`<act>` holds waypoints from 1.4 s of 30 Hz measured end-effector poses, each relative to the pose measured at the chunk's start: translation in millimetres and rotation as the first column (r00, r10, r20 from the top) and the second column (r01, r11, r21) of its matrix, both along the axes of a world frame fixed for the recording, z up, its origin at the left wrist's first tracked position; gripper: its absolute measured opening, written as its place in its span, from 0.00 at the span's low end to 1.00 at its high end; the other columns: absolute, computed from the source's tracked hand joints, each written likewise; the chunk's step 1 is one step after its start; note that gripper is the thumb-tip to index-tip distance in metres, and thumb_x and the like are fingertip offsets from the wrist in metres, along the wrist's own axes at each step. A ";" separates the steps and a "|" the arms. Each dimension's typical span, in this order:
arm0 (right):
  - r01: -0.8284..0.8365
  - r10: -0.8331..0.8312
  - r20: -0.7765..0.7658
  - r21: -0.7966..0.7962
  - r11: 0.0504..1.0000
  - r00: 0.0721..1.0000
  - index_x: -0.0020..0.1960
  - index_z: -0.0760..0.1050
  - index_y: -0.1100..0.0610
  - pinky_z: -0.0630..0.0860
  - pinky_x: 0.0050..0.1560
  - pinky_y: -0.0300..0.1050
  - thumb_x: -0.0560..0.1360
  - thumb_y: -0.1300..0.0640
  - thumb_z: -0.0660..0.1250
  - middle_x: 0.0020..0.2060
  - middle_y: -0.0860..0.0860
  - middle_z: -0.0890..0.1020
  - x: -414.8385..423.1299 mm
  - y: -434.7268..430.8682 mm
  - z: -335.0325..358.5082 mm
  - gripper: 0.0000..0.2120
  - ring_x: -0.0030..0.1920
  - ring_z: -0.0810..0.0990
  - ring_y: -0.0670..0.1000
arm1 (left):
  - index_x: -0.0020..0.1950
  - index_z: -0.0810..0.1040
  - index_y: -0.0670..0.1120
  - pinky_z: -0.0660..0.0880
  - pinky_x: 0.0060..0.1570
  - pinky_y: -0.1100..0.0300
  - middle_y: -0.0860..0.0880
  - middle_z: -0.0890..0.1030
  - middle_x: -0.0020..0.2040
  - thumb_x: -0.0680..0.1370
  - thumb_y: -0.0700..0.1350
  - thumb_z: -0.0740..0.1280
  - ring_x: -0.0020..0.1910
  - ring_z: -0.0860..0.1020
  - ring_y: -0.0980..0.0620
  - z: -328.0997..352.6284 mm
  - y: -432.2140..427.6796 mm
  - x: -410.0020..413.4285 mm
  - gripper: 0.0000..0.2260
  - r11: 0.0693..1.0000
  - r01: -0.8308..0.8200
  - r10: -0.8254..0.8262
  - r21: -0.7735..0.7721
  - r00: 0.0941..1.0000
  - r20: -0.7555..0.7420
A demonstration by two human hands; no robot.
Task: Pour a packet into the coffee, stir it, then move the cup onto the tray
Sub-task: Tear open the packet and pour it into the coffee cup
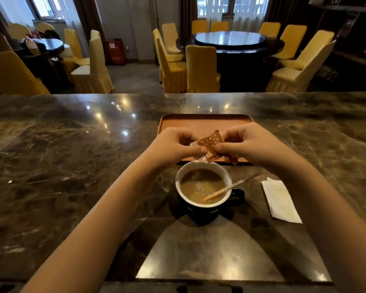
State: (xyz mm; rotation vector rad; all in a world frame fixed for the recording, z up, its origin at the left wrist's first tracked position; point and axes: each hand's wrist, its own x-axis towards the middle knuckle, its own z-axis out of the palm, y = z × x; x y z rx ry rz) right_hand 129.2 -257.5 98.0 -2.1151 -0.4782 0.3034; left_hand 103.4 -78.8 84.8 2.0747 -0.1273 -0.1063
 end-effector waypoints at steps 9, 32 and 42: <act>-0.035 0.040 0.158 -0.034 0.999 0.987 0.43 0.79 0.57 0.72 0.29 0.26 0.71 0.56 0.68 0.34 0.49 0.82 9.3 8.0 -16.1 0.05 0.32 0.78 0.39 | 0.47 0.81 0.43 0.79 0.50 0.52 0.42 0.84 0.45 0.70 0.43 0.71 0.46 0.81 0.42 -24.5 7.2 5.5 0.07 0.999 -0.028 0.031 -0.036 0.995 0.097; 0.017 0.000 0.310 -0.054 0.998 0.951 0.44 0.78 0.53 0.78 0.40 0.41 0.71 0.54 0.66 0.38 0.48 0.82 -3.4 7.9 -24.1 0.04 0.40 0.80 0.48 | 0.45 0.82 0.44 0.79 0.48 0.61 0.47 0.85 0.43 0.69 0.45 0.72 0.43 0.83 0.50 -27.3 8.7 -1.5 0.07 0.998 -0.018 0.023 -0.060 0.996 0.084; -0.028 0.036 0.276 -0.032 0.999 0.961 0.43 0.78 0.52 0.77 0.41 0.35 0.71 0.55 0.66 0.37 0.47 0.82 -4.4 8.3 -23.8 0.03 0.39 0.79 0.45 | 0.47 0.82 0.44 0.78 0.51 0.57 0.46 0.85 0.44 0.69 0.44 0.71 0.44 0.83 0.50 -24.9 7.0 -3.5 0.09 0.999 -0.025 0.027 -0.030 0.995 0.096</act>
